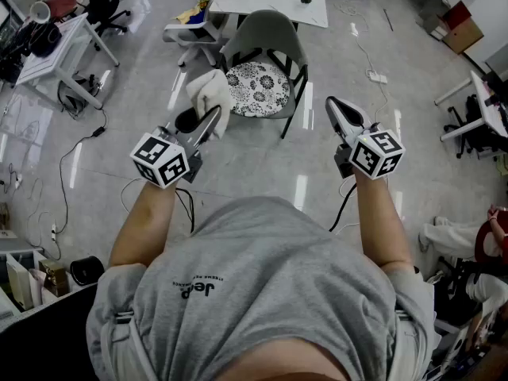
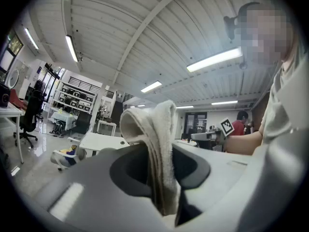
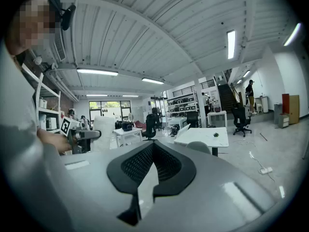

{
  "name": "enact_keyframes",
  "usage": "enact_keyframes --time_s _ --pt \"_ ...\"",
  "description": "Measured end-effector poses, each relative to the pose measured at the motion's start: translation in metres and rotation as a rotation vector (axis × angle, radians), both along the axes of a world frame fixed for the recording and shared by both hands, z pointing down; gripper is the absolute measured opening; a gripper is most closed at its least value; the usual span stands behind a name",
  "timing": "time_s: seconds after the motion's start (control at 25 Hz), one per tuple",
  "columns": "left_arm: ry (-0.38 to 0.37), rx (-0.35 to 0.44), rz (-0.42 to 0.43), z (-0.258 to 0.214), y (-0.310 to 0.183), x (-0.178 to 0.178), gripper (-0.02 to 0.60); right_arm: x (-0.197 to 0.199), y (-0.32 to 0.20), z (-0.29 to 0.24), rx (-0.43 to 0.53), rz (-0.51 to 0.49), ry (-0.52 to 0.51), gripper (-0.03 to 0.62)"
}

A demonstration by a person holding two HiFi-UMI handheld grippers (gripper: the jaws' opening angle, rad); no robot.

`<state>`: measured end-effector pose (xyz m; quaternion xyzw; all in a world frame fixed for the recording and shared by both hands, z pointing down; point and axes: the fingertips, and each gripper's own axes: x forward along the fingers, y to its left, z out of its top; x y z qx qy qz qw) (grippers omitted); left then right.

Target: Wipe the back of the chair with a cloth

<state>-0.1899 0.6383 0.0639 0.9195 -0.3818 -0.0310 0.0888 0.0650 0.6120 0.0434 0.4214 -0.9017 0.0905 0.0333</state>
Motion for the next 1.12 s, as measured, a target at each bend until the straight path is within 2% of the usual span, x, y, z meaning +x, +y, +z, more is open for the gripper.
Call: enact_keyframes --time_s 0.68,1.12 --pt "-0.021 -0.004 -0.026 -0.002 -0.015 0.031 0.152 0.035 -0.019 -0.001 -0.008 -0.008 -0.028 0.0" --pt "-0.028 -0.018 -0.104 -0.004 -0.013 0.093 0.152 0.1 -0.033 0.001 -0.001 -0.071 -0.055 0.0"
